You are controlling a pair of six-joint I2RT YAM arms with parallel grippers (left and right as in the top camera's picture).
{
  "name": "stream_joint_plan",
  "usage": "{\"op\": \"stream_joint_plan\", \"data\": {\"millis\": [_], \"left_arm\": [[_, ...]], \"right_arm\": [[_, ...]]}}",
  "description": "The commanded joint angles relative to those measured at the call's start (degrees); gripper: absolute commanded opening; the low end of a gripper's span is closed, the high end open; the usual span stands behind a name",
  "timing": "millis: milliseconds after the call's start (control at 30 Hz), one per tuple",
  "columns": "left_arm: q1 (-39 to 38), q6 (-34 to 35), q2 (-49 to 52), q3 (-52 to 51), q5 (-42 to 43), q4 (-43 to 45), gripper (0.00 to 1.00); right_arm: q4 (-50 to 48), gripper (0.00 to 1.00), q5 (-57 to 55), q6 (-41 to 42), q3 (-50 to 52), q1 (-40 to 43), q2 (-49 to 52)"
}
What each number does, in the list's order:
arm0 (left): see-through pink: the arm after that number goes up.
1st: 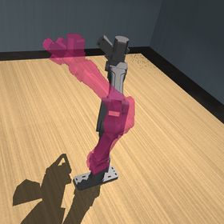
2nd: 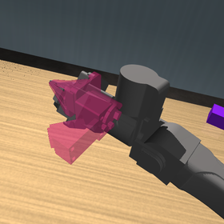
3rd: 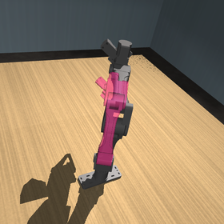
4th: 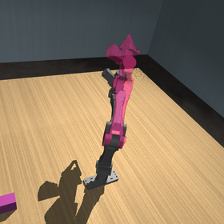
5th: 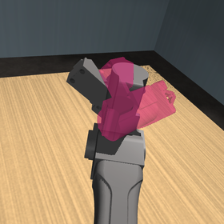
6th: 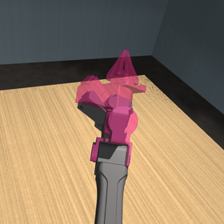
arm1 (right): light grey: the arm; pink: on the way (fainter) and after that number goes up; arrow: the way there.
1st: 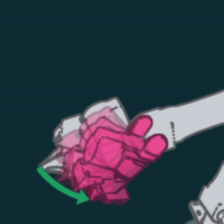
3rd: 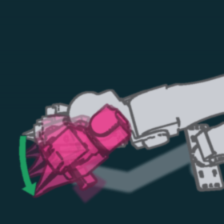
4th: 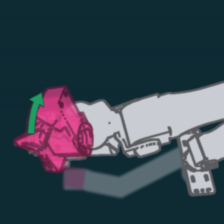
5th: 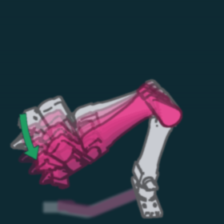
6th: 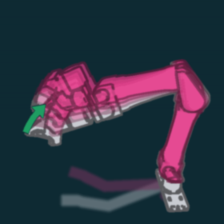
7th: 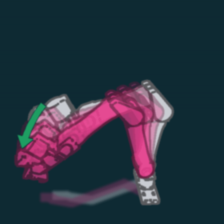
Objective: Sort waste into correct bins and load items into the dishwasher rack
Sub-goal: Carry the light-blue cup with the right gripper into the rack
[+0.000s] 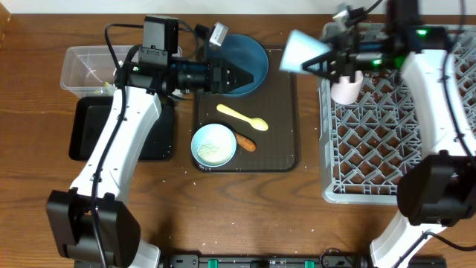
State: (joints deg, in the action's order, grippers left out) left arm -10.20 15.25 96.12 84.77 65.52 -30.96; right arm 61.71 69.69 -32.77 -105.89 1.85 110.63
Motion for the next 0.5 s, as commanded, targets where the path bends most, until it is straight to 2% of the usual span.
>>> {"op": "stream_joint_plan", "data": {"millis": [0,133,233,467], "left_arm": [[0.1,0.3,0.1,0.4,-11.2,-0.5,0.17],[0.1,0.3,0.1,0.4,-20.3,-3.0,0.17],[0.1,0.3,0.1,0.4,-27.3,-5.6,0.21],[0.1,0.2,0.1,0.4,-37.9,-10.6,0.23]], "right_arm": [[-1.1,0.41,-20.2,17.9,-0.2,0.2,-4.1],[0.0,0.44,-34.6,27.6,-0.2,0.2,-9.0],[3.6,0.4,-43.2,32.2,-0.2,0.2,-13.5],[18.0,0.42,-56.2,36.2,-0.2,-0.5,-18.5]]}}
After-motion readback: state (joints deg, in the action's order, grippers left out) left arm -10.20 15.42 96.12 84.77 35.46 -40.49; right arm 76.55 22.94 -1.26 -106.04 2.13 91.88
